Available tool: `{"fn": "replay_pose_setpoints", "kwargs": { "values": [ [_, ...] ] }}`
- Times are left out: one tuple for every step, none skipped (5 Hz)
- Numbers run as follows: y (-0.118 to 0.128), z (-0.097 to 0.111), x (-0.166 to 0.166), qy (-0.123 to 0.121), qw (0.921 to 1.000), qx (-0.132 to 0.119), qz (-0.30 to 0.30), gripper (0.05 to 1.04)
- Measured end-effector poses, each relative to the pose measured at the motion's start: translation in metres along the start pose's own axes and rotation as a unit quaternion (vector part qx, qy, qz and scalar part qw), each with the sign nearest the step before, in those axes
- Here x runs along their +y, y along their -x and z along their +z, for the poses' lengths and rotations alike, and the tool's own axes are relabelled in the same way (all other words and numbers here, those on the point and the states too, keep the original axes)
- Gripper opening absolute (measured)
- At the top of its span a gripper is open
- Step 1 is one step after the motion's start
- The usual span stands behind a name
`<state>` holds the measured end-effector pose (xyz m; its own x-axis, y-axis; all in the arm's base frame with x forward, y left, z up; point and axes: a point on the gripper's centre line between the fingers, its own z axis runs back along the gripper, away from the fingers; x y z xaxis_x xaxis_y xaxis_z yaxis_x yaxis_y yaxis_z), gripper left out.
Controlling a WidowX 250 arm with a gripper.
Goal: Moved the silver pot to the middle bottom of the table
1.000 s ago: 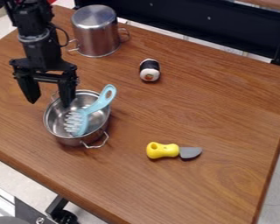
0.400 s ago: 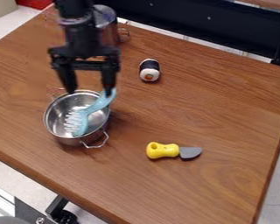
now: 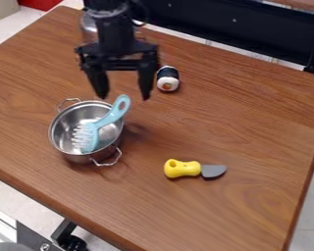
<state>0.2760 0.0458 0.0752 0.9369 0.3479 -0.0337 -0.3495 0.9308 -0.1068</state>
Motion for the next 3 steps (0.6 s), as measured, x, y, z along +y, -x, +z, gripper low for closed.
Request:
{"fn": "replay_pose_setpoints", "kwargs": {
  "values": [
    [0.004, -0.002, -0.020, -0.007, 0.9999, 0.003, -0.014, 1.000],
    [0.004, -0.003, -0.038, -0.020, 0.9994, -0.014, -0.024, 1.000],
    [0.004, -0.004, -0.052, -0.025, 0.9988, -0.029, -0.031, 1.000]
  ]
}}
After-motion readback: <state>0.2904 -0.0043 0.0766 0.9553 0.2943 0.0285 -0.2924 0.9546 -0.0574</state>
